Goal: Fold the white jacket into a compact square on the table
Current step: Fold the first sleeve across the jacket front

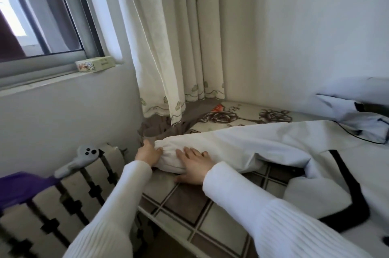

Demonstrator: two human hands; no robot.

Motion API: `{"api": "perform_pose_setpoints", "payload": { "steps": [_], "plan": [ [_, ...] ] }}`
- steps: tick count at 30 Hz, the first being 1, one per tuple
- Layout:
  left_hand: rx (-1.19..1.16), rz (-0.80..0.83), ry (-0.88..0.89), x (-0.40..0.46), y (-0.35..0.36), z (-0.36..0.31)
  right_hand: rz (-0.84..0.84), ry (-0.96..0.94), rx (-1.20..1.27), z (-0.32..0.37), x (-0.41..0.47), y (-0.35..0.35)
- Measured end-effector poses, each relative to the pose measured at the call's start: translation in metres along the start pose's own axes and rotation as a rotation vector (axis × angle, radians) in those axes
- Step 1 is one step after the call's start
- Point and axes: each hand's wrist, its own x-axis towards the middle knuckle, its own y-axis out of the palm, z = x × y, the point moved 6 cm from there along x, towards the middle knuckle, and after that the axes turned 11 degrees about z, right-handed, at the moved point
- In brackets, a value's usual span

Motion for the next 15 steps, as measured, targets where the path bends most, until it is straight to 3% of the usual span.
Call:
{"api": "perform_pose_setpoints", "payload": {
  "steps": [9, 15],
  "plan": [
    [-0.028, -0.121, 0.198, -0.030, -0.024, -0.064, -0.167, -0.011, 0.218, 0.005, -0.001, -0.023],
    [-0.121, -0.192, 0.497, -0.066, -0.028, -0.130, -0.549, -0.009, 0.849, -0.009, -0.022, -0.066]
  ]
}}
